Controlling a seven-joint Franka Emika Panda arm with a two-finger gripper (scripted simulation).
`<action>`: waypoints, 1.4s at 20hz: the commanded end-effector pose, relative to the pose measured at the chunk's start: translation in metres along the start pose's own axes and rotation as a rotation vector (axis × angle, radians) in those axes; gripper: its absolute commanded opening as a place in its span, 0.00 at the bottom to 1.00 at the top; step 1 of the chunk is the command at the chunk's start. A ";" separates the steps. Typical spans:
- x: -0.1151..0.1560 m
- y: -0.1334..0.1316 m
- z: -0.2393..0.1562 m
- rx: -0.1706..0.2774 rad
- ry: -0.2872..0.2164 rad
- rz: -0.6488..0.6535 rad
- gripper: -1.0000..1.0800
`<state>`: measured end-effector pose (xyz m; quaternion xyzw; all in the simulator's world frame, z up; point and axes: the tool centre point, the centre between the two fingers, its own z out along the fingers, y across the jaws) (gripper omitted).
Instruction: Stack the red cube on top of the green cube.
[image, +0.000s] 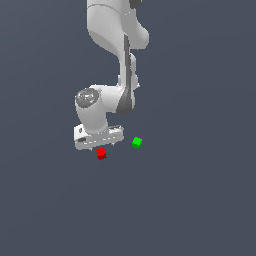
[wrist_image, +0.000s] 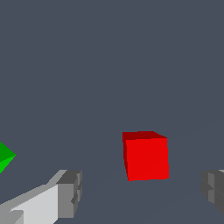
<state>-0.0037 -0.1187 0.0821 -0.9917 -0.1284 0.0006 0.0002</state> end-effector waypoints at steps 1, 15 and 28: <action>0.000 0.007 0.006 0.000 0.001 -0.026 0.96; -0.001 0.015 0.015 -0.001 0.001 -0.053 0.96; 0.000 0.015 0.062 -0.001 0.001 -0.054 0.96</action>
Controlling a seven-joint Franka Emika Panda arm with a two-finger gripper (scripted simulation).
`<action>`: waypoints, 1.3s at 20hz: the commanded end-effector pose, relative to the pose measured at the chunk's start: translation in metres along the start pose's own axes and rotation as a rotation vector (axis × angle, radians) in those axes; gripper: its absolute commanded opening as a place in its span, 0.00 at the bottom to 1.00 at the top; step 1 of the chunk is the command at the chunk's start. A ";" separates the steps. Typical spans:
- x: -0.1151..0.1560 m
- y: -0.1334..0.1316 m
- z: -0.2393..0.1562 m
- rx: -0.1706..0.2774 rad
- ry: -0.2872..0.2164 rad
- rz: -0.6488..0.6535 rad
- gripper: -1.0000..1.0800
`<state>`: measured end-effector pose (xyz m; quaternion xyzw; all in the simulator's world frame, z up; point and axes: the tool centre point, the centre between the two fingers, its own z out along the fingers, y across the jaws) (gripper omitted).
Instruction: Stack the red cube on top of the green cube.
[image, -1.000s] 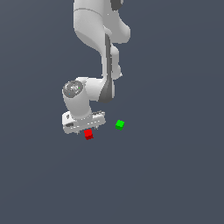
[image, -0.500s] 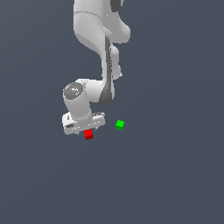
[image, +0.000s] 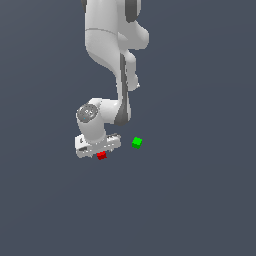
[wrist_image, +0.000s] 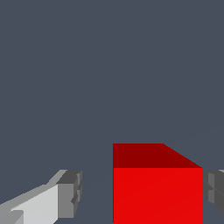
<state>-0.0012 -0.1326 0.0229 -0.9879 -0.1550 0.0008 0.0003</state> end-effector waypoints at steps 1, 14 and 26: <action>0.001 0.001 0.003 -0.001 0.001 0.000 0.96; 0.001 0.001 0.003 -0.001 0.001 0.000 0.00; 0.000 0.000 -0.050 -0.001 0.001 0.000 0.00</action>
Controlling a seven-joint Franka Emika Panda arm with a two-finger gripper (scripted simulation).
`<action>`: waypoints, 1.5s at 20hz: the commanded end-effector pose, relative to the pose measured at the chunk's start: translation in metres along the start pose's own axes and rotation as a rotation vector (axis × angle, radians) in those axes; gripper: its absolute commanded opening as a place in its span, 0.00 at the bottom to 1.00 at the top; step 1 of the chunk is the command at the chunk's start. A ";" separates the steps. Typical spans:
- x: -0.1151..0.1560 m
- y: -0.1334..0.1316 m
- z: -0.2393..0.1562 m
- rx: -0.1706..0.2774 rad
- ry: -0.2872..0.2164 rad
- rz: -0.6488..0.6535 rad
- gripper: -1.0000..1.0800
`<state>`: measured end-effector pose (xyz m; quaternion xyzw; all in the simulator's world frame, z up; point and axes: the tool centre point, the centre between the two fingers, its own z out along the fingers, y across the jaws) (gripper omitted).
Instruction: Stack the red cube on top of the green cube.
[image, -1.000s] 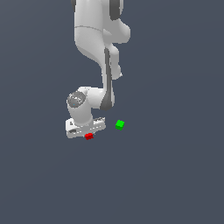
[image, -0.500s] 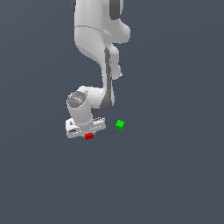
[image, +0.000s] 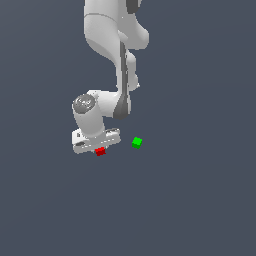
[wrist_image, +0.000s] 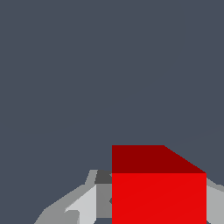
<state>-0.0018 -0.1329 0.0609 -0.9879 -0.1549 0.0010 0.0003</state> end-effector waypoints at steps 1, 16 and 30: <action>0.000 0.000 -0.019 -0.001 0.002 0.000 0.00; 0.001 -0.002 -0.057 -0.001 0.003 0.000 0.00; -0.003 -0.095 -0.030 -0.001 0.003 0.000 0.00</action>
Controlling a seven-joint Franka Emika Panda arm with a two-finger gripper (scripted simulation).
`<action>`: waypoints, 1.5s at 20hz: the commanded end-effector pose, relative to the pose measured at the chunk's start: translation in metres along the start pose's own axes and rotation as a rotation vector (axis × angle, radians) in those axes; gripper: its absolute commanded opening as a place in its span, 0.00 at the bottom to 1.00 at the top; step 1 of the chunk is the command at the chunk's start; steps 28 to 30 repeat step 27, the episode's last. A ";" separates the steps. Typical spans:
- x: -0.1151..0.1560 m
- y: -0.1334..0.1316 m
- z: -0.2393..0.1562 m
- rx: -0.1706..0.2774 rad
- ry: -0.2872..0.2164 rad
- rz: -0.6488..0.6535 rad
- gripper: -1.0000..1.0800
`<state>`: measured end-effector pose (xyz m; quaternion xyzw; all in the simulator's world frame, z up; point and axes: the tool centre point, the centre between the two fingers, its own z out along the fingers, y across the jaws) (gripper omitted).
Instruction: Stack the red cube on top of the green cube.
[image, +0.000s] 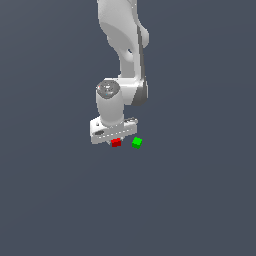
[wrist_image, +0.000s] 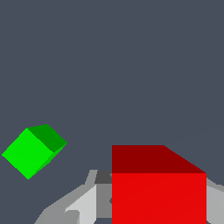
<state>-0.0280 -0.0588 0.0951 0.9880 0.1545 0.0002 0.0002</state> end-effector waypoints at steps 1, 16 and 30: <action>-0.001 -0.026 0.007 0.000 0.001 -0.001 0.00; 0.000 -0.112 0.033 0.001 0.000 -0.001 0.00; 0.000 -0.112 0.033 0.001 0.000 -0.001 0.96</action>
